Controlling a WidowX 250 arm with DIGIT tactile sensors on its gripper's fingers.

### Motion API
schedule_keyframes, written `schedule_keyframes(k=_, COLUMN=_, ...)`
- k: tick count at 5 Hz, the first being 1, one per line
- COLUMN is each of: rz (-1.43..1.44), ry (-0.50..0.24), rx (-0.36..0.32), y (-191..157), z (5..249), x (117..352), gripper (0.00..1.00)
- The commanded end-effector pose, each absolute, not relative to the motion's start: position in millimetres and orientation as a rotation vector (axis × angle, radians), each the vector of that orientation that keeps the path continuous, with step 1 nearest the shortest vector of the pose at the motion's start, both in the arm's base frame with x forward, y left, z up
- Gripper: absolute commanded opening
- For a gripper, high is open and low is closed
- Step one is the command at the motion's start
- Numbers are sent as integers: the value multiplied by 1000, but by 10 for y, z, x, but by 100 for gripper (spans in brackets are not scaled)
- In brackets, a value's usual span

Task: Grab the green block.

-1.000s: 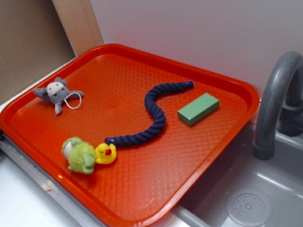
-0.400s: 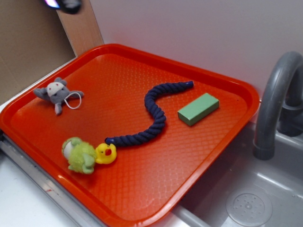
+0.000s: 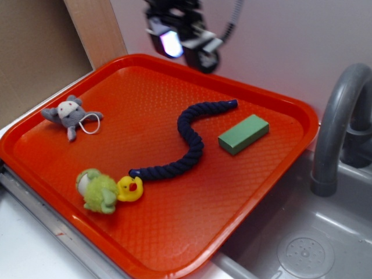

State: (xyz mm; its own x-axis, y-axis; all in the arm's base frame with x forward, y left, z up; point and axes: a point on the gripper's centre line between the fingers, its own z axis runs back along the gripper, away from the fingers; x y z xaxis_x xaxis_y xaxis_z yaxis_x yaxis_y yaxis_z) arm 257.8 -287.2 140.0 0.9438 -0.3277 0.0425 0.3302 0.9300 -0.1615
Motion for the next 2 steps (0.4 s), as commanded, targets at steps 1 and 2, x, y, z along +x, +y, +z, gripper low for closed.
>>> schedule_keyframes(k=1, rz=-317, ry=29, rx=-104, y=-3214, z=1180, x=2712, gripper=100)
schedule_keyframes(k=2, rz=-332, ry=71, rx=-50, y=-3274, z=951, x=2725, gripper=100)
